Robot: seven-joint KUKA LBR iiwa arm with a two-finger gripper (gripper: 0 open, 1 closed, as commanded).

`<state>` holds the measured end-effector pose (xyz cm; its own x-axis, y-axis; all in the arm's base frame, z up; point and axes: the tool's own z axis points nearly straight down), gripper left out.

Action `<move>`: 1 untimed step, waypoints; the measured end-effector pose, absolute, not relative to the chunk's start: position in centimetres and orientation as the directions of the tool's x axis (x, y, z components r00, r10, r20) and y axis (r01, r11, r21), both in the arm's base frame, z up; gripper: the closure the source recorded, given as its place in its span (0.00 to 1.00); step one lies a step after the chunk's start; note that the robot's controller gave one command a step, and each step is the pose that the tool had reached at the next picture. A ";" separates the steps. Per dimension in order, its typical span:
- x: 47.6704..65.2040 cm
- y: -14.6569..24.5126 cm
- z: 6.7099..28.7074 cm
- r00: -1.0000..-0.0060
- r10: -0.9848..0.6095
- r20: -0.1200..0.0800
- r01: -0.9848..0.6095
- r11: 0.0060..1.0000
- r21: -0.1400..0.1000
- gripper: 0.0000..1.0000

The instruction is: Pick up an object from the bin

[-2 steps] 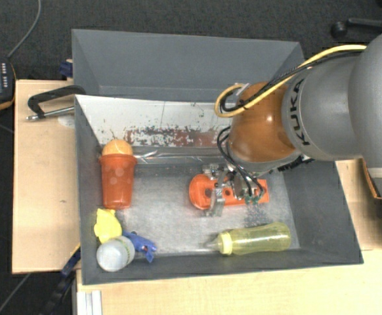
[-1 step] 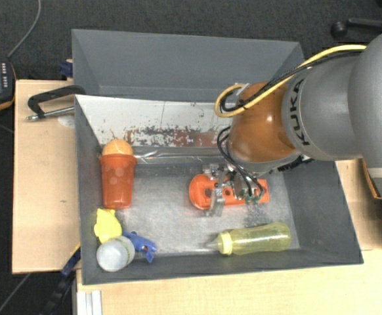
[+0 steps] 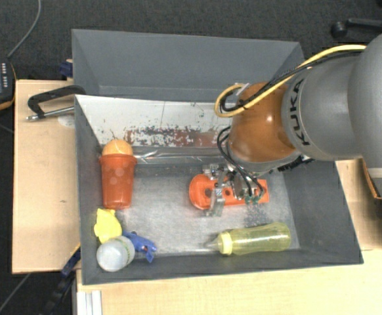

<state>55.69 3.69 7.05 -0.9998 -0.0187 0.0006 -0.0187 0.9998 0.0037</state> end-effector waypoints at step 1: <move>55.7 3.7 7.1 -1.000 -0.019 0.001 -0.019 1.000 0.004 1.00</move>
Offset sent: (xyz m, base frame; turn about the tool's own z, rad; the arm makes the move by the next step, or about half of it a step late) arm 0.0000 0.0000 0.0000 0.0000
